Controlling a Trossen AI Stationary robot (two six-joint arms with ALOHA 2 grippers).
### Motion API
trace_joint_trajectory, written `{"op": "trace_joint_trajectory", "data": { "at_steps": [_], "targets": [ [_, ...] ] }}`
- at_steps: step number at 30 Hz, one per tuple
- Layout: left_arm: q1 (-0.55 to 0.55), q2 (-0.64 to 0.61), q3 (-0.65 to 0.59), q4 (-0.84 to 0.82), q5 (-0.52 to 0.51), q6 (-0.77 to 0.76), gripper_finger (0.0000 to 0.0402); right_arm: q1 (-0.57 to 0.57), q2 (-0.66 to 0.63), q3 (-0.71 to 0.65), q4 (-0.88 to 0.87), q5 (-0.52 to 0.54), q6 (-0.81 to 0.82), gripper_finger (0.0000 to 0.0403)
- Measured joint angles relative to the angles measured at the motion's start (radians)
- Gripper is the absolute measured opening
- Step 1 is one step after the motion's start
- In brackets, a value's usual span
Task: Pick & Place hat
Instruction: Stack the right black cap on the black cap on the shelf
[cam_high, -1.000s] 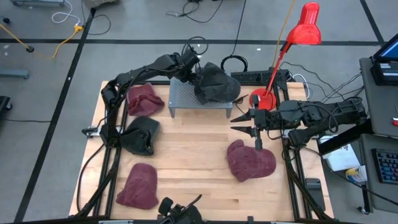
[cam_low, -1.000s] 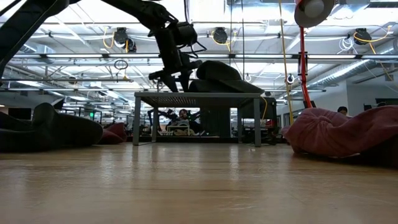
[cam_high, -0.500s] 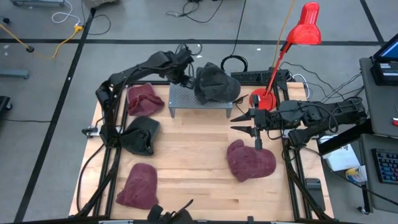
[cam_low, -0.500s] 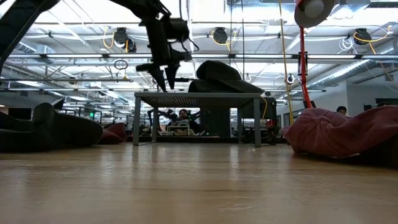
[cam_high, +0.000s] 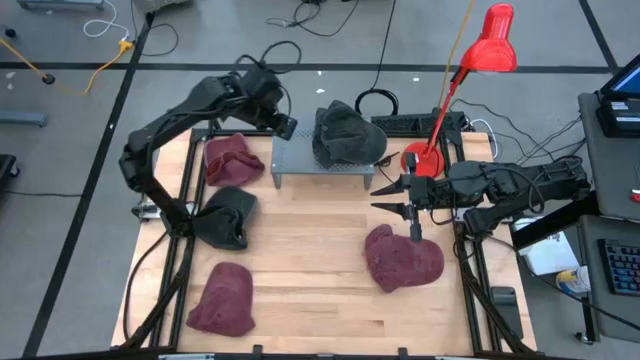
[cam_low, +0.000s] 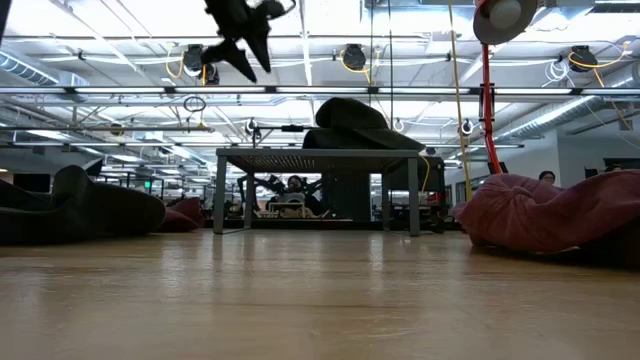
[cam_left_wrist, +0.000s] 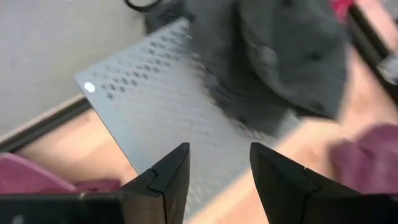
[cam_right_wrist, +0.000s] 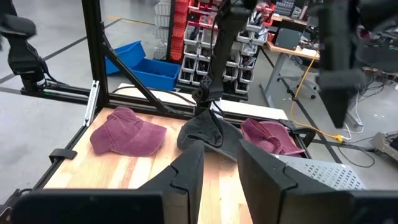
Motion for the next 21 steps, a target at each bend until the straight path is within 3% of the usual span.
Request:
{"op": "trace_joint_trajectory", "data": {
  "at_steps": [4, 15, 21],
  "targets": [
    [-0.024, -0.068, 0.000, -0.039, 0.066, -0.004, 0.0179, 0.000, 0.000, 0.000, 0.002, 0.000, 0.000, 0.0089],
    [-0.154, -0.174, 0.000, -0.267, 0.088, -0.057, 0.0155, 0.000, 0.000, 0.000, 0.002, 0.000, 0.050, 0.0091],
    [-0.236, -0.173, 0.000, -0.404, 0.087, -0.091, 0.0142, 0.000, 0.000, 0.000, 0.001, 0.000, 0.078, 0.0125]
  ]
}}
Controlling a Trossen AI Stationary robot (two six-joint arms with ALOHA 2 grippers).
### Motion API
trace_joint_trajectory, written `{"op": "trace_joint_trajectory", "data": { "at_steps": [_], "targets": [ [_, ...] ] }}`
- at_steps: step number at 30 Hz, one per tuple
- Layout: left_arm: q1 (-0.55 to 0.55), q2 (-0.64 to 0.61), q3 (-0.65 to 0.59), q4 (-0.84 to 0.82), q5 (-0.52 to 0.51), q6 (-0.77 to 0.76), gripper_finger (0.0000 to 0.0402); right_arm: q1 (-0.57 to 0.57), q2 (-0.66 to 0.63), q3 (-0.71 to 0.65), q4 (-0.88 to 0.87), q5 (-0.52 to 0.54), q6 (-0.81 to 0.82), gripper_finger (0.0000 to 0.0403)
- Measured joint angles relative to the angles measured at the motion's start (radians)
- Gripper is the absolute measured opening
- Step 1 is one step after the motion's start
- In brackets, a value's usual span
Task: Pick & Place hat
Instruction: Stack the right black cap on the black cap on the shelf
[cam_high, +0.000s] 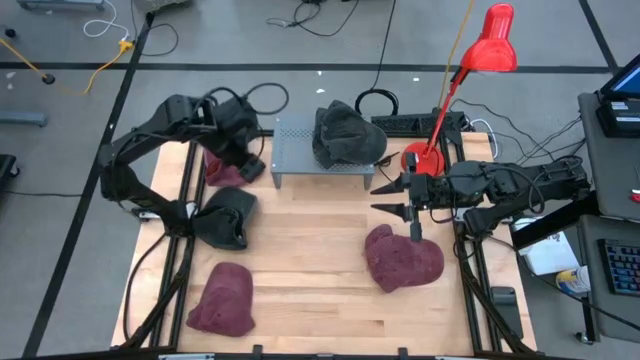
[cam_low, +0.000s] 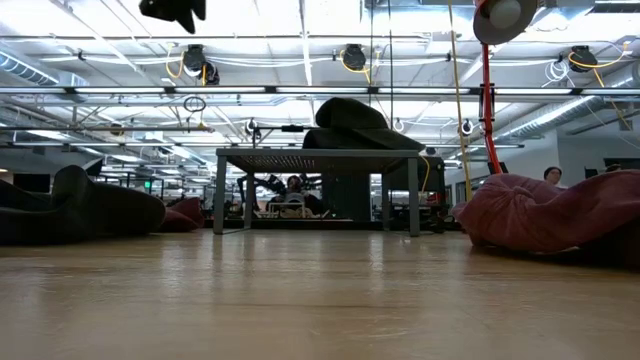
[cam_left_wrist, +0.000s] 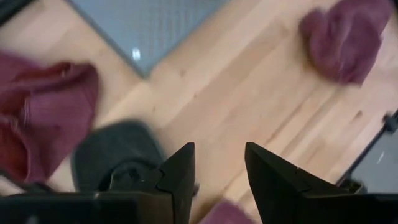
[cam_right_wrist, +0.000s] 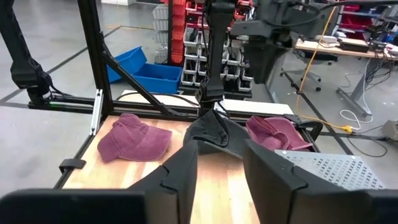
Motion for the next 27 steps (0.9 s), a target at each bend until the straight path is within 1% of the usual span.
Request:
{"op": "trace_joint_trajectory", "data": {
  "at_steps": [5, 9, 13, 22, 27],
  "targets": [
    [-0.073, 0.002, -0.008, 0.004, 0.000, -0.036, 0.0132, 0.000, 0.000, 0.000, 0.000, 0.000, 0.002, 0.0157],
    [-0.128, 0.000, -0.008, 0.003, 0.000, -0.094, 0.0136, 0.000, 0.000, 0.000, 0.000, 0.000, 0.002, 0.0173],
    [-0.176, 0.000, -0.008, 0.003, 0.000, -0.169, 0.0154, 0.000, 0.000, 0.000, -0.001, 0.000, 0.001, 0.0178],
    [-0.288, 0.000, -0.008, 0.003, 0.010, -0.322, 0.0207, 0.000, 0.000, 0.000, -0.001, 0.000, -0.030, 0.0180],
    [-0.354, 0.000, -0.008, 0.004, 0.019, -0.423, 0.0223, -0.001, 0.000, 0.000, -0.001, 0.001, -0.056, 0.0180]
  ]
}}
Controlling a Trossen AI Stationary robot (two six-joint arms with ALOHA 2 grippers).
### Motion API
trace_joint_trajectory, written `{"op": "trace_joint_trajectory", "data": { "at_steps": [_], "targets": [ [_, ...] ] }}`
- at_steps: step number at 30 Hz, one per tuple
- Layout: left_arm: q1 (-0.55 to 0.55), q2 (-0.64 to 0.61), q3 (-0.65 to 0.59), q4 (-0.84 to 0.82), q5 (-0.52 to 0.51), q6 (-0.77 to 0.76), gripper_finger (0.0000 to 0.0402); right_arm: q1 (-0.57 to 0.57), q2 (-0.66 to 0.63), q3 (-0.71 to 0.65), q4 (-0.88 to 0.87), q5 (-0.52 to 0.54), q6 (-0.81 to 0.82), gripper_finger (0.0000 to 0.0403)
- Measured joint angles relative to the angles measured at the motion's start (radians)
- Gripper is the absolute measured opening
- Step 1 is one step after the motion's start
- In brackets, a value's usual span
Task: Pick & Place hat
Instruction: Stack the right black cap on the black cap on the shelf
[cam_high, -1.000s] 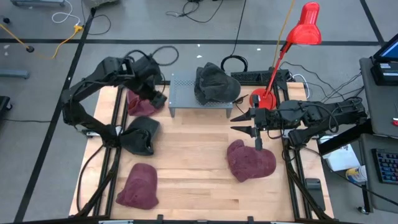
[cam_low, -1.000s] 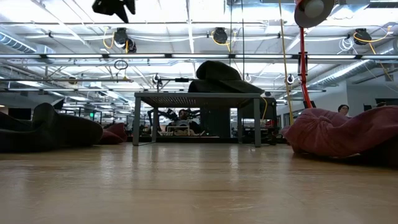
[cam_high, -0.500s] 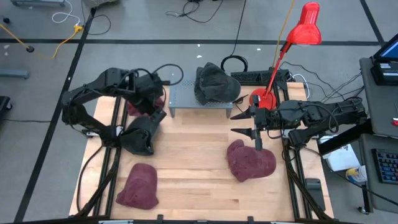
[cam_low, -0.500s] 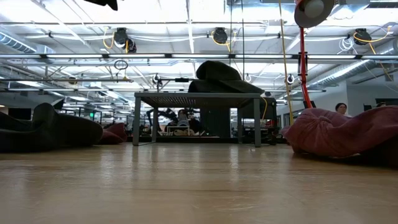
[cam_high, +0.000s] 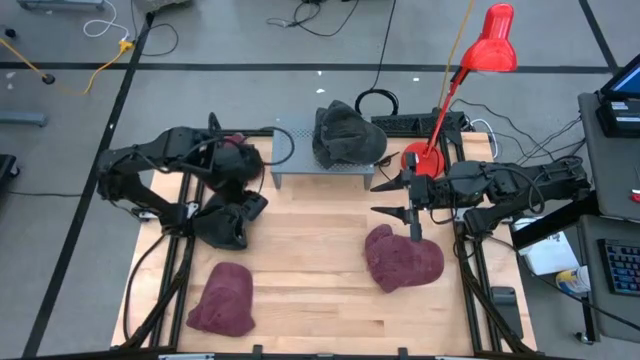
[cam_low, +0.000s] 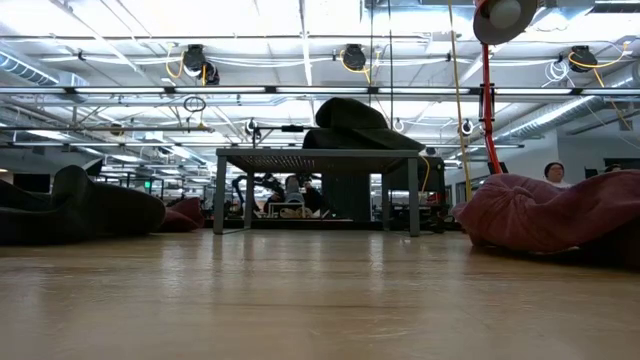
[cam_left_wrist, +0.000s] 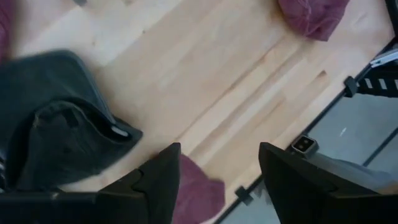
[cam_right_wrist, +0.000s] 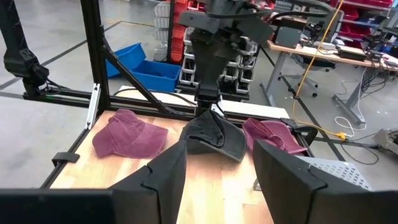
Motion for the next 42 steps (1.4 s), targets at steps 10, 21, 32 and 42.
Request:
{"op": "trace_joint_trajectory", "data": {
  "at_steps": [10, 21, 32, 42],
  "targets": [
    [-0.118, 0.000, 0.000, 0.000, -0.036, -0.229, 0.0225, -0.088, 0.000, 0.000, 0.000, 0.001, 0.011, 0.0181],
    [-0.174, 0.000, -0.002, 0.000, -0.220, -0.403, 0.0225, -0.161, 0.000, 0.000, 0.000, -0.004, -0.034, 0.0181],
    [-0.173, 0.001, -0.180, 0.000, -0.225, -0.431, 0.0225, -0.170, 0.000, 0.000, -0.001, -0.005, -0.146, 0.0181],
    [-0.172, 0.000, -0.319, 0.001, -0.239, -0.464, 0.0225, -0.170, 0.000, 0.000, -0.011, -0.005, -0.153, 0.0181]
  ]
}}
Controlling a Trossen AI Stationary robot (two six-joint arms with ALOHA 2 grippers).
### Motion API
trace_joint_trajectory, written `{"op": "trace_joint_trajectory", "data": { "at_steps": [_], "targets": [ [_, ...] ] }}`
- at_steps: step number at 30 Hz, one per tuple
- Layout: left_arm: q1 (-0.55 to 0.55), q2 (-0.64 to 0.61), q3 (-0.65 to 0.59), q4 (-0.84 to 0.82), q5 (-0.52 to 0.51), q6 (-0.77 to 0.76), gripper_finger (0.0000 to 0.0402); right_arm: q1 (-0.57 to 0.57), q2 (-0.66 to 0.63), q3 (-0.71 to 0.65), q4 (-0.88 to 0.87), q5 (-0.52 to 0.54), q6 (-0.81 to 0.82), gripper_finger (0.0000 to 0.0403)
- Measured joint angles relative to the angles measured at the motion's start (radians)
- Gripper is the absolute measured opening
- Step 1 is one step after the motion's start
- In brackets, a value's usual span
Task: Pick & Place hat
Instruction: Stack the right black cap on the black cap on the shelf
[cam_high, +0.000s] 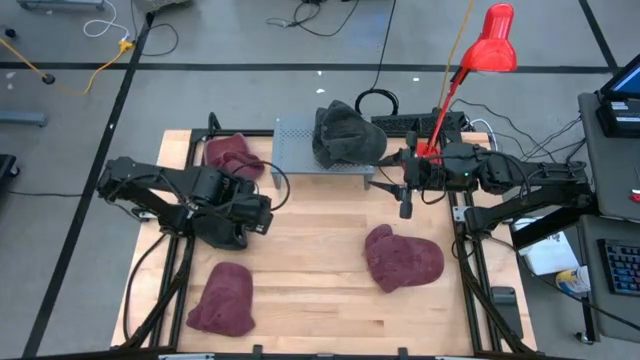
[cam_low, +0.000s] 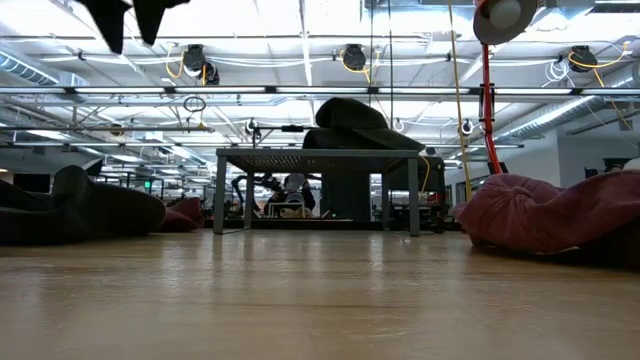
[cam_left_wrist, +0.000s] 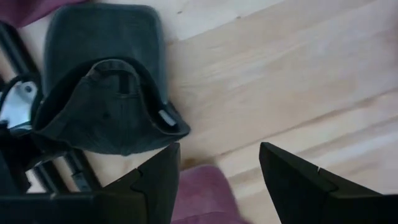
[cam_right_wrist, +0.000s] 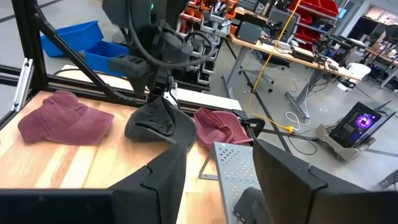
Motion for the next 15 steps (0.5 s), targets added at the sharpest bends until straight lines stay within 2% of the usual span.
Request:
{"op": "trace_joint_trajectory", "data": {
  "at_steps": [8, 15],
  "targets": [
    [0.000, 0.000, -0.150, 0.045, -0.039, -0.038, 0.0225, 0.000, 0.000, 0.000, -0.007, 0.000, 0.000, 0.0181],
    [0.000, 0.000, -0.293, 0.168, -0.056, -0.039, 0.0225, -0.019, 0.000, 0.000, -0.008, 0.000, -0.003, 0.0181]
  ]
}}
